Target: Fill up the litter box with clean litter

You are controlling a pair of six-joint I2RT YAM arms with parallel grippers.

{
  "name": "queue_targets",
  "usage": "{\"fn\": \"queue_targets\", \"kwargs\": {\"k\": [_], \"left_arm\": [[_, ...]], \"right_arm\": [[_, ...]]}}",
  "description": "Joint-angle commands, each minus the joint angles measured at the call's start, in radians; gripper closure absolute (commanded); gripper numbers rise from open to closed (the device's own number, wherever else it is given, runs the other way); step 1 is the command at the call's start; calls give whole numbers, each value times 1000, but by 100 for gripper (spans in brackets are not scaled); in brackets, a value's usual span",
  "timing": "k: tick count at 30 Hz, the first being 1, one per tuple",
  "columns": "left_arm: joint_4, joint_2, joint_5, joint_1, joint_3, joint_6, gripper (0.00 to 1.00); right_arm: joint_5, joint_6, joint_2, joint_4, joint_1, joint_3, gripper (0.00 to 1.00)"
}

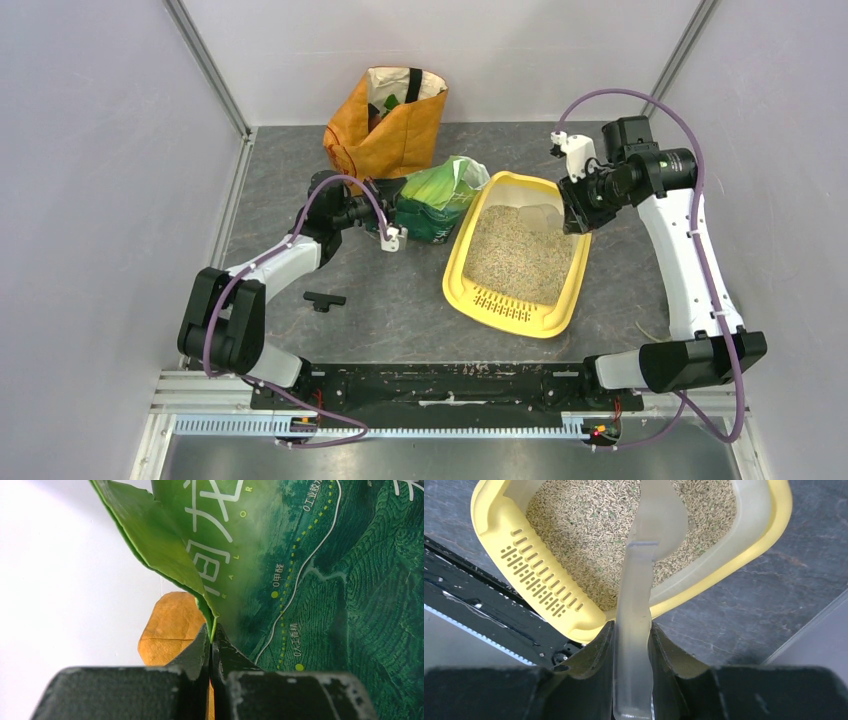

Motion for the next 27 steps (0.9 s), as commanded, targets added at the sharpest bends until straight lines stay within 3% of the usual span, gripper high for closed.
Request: {"fn": "queue_targets", "kwargs": {"k": [1, 8, 13, 19, 22, 27], "left_arm": [[122, -57, -29, 5, 8, -50, 98], [101, -106, -170, 7, -19, -243, 98], [103, -117, -258, 32, -19, -415, 98], [174, -103, -294, 61, -45, -496, 98], [206, -85, -341, 66, -26, -551, 98], [247, -69, -386, 76, -5, -610, 98]], "right_arm": [[-12, -91, -11, 12, 13, 80, 100], [-405, -143, -31, -28, 29, 114, 100], [-552, -142, -28, 100, 164, 18, 100], [-601, -87, 38, 321, 340, -69, 100], [-609, 42, 80, 500, 415, -143, 100], [-461, 166, 124, 772, 529, -303, 100]]}}
